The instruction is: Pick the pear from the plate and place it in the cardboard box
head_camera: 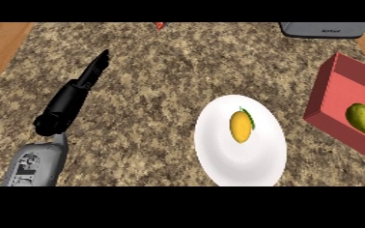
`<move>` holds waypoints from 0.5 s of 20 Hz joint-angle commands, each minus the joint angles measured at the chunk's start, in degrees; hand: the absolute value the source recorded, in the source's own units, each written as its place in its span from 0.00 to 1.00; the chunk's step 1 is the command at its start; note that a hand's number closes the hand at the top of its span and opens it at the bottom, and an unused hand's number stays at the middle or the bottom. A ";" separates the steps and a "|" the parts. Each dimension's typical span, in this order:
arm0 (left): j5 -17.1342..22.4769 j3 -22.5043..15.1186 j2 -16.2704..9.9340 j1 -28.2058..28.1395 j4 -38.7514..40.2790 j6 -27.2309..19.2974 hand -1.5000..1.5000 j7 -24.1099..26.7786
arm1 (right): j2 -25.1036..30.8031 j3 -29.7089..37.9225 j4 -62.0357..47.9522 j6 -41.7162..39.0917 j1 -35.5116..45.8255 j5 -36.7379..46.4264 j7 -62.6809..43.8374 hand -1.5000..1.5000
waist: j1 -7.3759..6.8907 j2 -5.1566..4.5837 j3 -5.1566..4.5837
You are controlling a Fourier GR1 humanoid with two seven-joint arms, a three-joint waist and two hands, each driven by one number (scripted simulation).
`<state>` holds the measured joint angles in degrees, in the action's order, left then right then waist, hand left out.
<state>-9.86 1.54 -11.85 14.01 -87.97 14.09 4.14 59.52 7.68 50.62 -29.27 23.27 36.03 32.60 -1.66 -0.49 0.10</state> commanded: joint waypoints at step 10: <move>0.67 1.30 -1.43 -0.73 -0.73 1.02 0.50 -0.32 | -8.81 20.60 -18.58 -13.35 12.03 -30.25 -1.98 0.00 | 1.04 0.48 -0.01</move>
<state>-9.52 2.14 -12.27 12.77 -88.73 14.45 4.11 51.50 21.09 38.85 -33.03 31.62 15.24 32.42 -0.73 -0.05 0.15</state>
